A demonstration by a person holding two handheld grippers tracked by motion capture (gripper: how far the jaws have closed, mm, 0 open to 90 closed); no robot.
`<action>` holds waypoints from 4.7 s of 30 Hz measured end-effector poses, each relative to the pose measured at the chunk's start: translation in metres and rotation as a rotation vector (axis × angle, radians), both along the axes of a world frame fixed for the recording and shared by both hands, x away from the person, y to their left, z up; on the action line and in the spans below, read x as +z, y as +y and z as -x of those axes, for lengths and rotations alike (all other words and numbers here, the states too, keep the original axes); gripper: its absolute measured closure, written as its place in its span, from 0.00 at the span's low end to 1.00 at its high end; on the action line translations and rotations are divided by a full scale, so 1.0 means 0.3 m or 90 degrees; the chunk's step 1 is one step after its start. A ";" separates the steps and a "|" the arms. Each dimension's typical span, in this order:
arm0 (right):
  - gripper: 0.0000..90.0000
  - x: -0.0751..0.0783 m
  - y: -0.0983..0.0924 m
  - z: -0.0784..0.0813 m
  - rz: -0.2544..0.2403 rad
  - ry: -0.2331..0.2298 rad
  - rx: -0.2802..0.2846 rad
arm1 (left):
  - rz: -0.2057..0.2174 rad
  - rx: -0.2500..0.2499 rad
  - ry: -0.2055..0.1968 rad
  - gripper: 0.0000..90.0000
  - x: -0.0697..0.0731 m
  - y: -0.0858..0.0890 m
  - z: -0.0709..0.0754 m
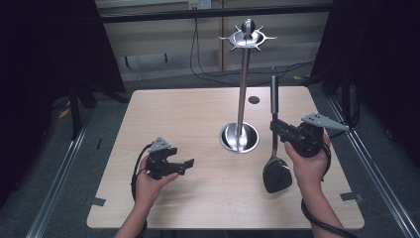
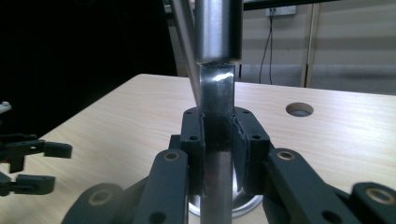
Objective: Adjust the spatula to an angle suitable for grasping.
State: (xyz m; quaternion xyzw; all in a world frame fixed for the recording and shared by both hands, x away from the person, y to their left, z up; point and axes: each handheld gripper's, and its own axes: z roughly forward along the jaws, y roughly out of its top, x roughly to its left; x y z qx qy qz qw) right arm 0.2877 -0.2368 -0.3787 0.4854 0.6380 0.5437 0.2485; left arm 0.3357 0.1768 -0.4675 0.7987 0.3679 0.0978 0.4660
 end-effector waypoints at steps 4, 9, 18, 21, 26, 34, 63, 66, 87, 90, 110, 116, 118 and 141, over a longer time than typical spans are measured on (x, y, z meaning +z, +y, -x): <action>0.84 0.012 0.012 0.013 -0.006 -0.016 0.013 | 0.001 0.001 0.002 0.16 0.001 0.001 0.000; 0.84 0.024 0.032 0.028 0.000 -0.031 0.024 | 0.002 0.004 0.001 0.16 0.003 0.001 0.002; 0.84 0.063 0.033 0.040 0.007 -0.054 0.039 | 0.002 0.000 0.001 0.16 0.001 0.001 0.001; 0.84 0.079 0.034 0.042 0.005 -0.061 0.046 | 0.002 0.000 0.001 0.16 0.002 0.000 0.002; 0.84 0.104 0.049 0.053 -0.002 -0.083 0.058 | 0.001 0.003 0.003 0.16 0.000 0.001 0.001; 0.84 0.140 0.074 0.051 0.002 -0.107 0.058 | -0.003 0.005 0.000 0.16 0.002 0.007 0.000; 0.84 0.131 0.122 -0.006 0.008 -0.109 0.047 | -0.005 0.004 0.001 0.16 -0.002 0.006 -0.001; 0.84 0.130 0.124 -0.009 0.009 -0.110 0.047 | -0.005 0.004 0.001 0.16 -0.002 0.006 -0.001; 0.84 0.117 0.150 -0.043 0.005 -0.103 0.046 | -0.006 0.006 0.001 0.16 -0.002 0.008 -0.001; 0.84 0.116 0.151 -0.048 0.004 -0.103 0.050 | -0.004 0.004 0.001 0.16 -0.001 0.007 -0.001; 0.81 0.118 0.144 -0.070 -0.001 -0.098 0.048 | -0.003 0.000 0.001 0.16 0.000 0.007 -0.001; 0.75 0.130 0.132 -0.066 -0.001 -0.105 0.042 | -0.007 -0.001 0.001 0.16 -0.001 0.006 -0.001; 0.72 0.130 0.129 -0.065 -0.003 -0.102 0.042 | -0.009 -0.001 0.001 0.16 -0.001 0.005 0.000; 0.31 0.061 0.104 -0.029 0.017 -0.043 0.040 | -0.006 -0.002 0.001 0.16 -0.002 -0.002 -0.001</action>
